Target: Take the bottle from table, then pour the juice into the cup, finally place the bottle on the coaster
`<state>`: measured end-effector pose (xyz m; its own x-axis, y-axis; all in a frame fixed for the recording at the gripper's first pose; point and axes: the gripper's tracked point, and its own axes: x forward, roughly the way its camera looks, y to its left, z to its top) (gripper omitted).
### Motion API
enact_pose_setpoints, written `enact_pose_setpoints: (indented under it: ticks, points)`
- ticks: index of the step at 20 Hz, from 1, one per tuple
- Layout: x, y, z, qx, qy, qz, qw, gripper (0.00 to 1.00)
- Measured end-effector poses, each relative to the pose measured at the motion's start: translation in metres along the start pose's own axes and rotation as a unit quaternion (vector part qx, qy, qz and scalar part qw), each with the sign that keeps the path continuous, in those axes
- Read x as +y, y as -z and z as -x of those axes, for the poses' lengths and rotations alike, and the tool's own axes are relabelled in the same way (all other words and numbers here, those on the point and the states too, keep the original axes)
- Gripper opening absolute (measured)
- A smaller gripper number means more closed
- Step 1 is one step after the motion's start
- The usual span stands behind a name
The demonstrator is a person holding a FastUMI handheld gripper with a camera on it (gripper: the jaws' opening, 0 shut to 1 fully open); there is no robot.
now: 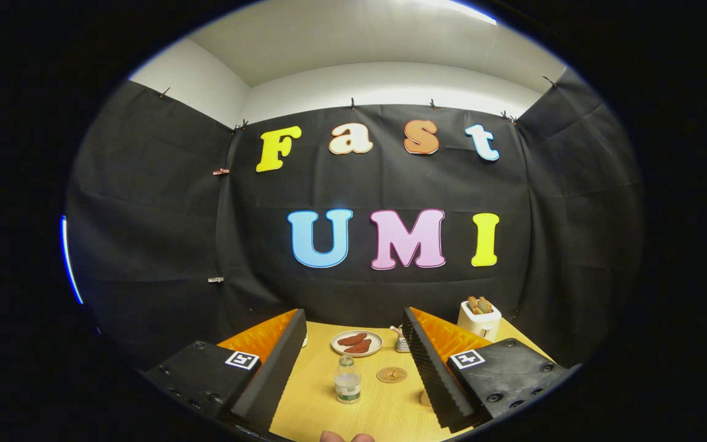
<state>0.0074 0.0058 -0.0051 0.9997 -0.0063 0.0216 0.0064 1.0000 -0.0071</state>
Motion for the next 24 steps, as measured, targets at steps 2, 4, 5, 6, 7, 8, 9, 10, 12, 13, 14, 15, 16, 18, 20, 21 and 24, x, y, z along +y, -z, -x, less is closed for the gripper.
enact_pose_setpoints:
  ticks: [2,4,5,6,7,8,9,10,12,13,14,15,16,18,20,21,24]
  points:
    - [-0.001,0.002,-0.005,-0.005,0.009,0.004,1.0,0.96]
    - [-0.004,0.005,-0.011,-0.01,0.019,0.01,1.0,0.96]
    - [-0.005,0.008,-0.012,-0.012,0.026,0.015,0.999,0.97]
    - [-0.006,0.011,-0.015,-0.013,0.034,0.02,0.999,0.96]
    - [-0.01,0.015,-0.018,-0.013,0.043,0.024,0.999,0.96]
    - [-0.012,0.019,-0.02,-0.013,0.051,0.026,0.998,0.97]
    - [-0.012,0.024,-0.022,-0.013,0.057,0.025,0.998,0.97]
    - [-0.011,0.028,-0.025,-0.013,0.06,0.021,0.998,0.96]
    - [-0.01,0.037,-0.03,-0.011,0.067,0.011,0.998,0.96]
    - [-0.011,0.04,-0.032,-0.011,0.073,0.01,0.997,0.97]
    - [-0.012,0.042,-0.033,-0.013,0.078,0.01,0.997,0.97]
    - [-0.012,0.044,-0.036,-0.014,0.082,0.011,0.996,0.97]
    - [-0.012,0.047,-0.037,-0.014,0.085,0.012,0.996,0.97]
    - [-0.01,0.054,-0.04,-0.013,0.091,0.013,0.996,0.97]
    - [-0.005,0.06,-0.044,-0.011,0.096,0.011,0.995,0.97]
    - [-0.003,0.064,-0.045,-0.011,0.098,0.01,0.995,0.97]
    - [0.005,0.069,-0.049,-0.009,0.102,0.012,0.995,0.97]
